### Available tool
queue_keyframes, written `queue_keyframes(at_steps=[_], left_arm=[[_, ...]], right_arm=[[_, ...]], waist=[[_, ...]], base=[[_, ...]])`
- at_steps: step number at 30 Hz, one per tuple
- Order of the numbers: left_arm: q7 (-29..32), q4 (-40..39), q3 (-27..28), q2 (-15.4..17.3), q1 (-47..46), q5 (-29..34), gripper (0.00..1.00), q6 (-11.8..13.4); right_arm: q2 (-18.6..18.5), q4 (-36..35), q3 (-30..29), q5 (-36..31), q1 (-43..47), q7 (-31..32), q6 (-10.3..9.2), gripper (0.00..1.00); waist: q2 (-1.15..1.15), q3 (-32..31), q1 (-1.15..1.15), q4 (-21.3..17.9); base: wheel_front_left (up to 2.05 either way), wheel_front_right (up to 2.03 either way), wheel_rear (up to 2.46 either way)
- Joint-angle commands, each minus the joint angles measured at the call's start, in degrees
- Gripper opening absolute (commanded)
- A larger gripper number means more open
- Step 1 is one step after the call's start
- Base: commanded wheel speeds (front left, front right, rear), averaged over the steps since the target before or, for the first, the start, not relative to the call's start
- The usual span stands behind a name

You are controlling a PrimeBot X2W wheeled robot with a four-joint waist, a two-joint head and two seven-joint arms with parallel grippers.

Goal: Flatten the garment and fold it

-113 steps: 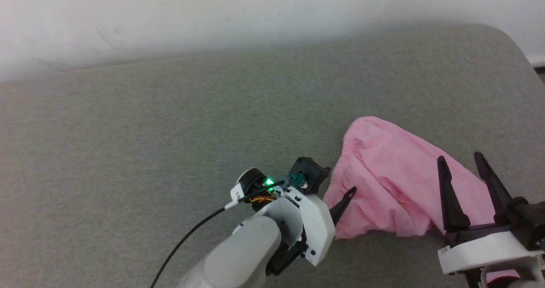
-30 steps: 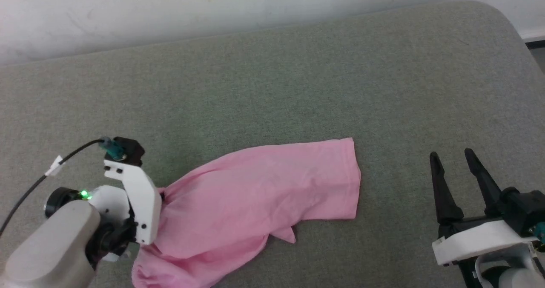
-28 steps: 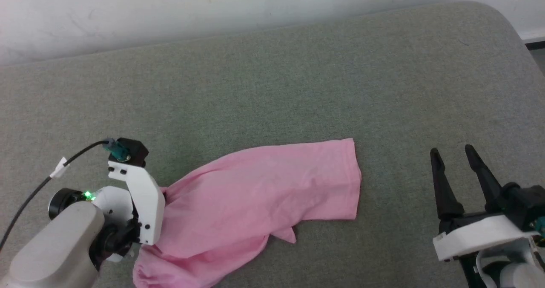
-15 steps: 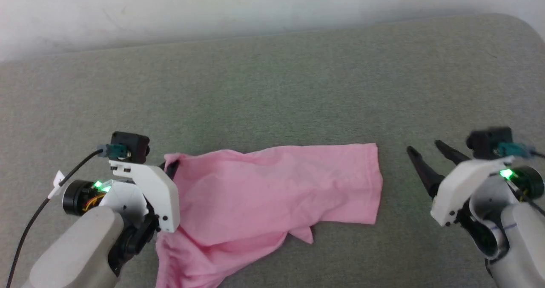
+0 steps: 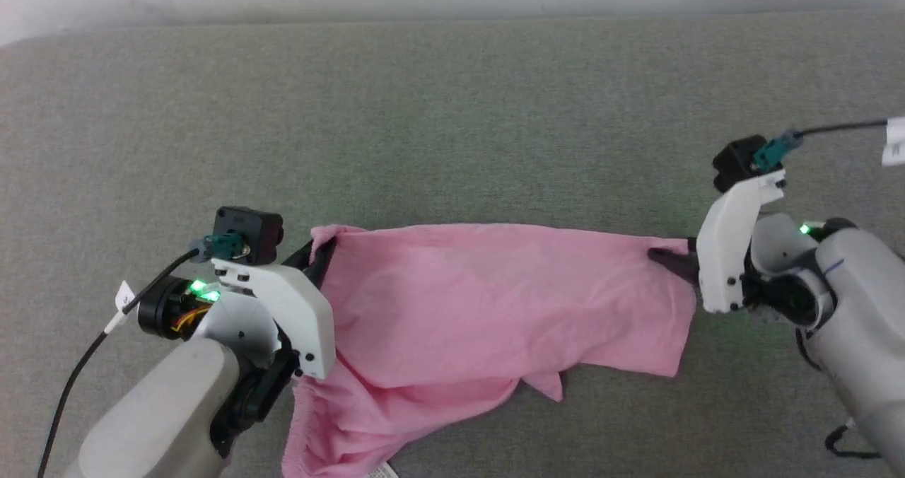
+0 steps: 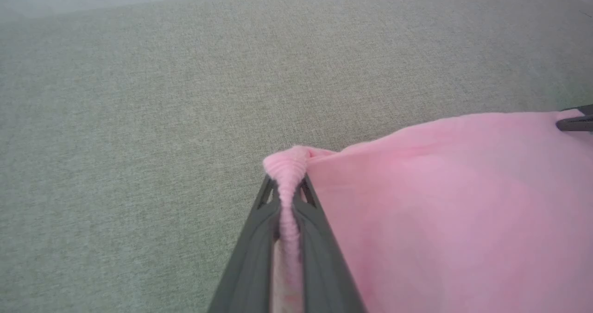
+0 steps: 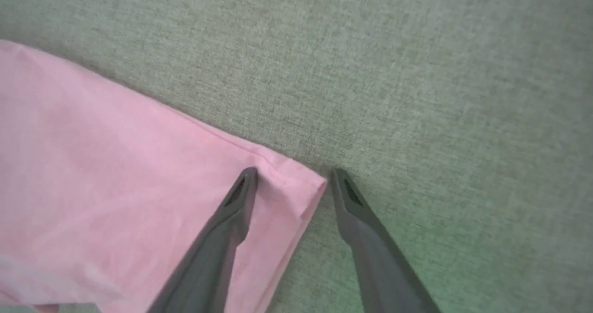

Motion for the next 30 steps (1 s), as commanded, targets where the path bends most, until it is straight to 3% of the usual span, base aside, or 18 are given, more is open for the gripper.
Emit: queue_keyframes(at_steps=[1,2,5,8,12,17,24,30], left_arm=[[-0.47,-0.06,-0.07,-0.21,-0.90,0.44,0.00,0.00],[-0.59,0.02,-0.08,-0.21,-0.90,0.45,0.00,-0.04],[-0.94,0.35,0.10,0.02,-1.05,0.37,0.00,-0.26],[-1.33,0.48,0.58,0.60,-1.77,0.58,0.00,-0.36],[-2.06,0.04,2.07,1.74,-5.17,1.50,0.00,-0.62],[-3.49,2.36,4.76,1.66,-15.34,3.04,0.00,-2.30],[-9.55,15.28,7.03,-2.75,-35.61,6.35,0.00,-6.48],[-19.34,27.57,8.60,-6.50,-50.13,10.02,0.00,-7.32]], right_arm=[[0.75,3.03,2.50,1.75,1.89,4.19,-0.15,0.07],[0.59,3.41,3.58,2.25,1.54,5.96,-0.15,0.00],[-0.06,3.02,6.39,3.66,0.68,9.52,-0.15,0.00],[-1.38,0.86,7.20,4.90,-0.93,8.61,-0.15,0.00],[-4.49,-3.46,4.23,5.09,-5.19,0.37,-0.15,0.00],[-8.19,-5.81,-0.45,0.30,-12.66,-10.16,-0.15,0.00],[-8.36,-2.14,-7.21,-6.68,-26.86,-21.70,-0.15,0.00],[-6.72,0.77,-10.26,-13.65,-38.82,-33.36,-0.15,0.00]], waist=[[0.00,0.77,0.01,0.79],[0.00,0.78,0.01,0.76],[0.00,0.36,0.01,0.25],[0.00,-0.46,0.01,-0.38],[0.00,-1.53,0.01,-0.95],[0.00,-1.35,0.01,-1.80],[0.00,2.77,0.01,-3.81],[0.00,6.32,0.01,-5.70]], base=[[0.00,0.00,0.00],[0.00,0.00,0.00],[0.00,0.00,0.00],[0.00,0.00,0.00],[0.00,0.00,0.00],[0.00,0.00,0.00],[0.00,0.00,0.00],[0.00,0.00,0.00]])
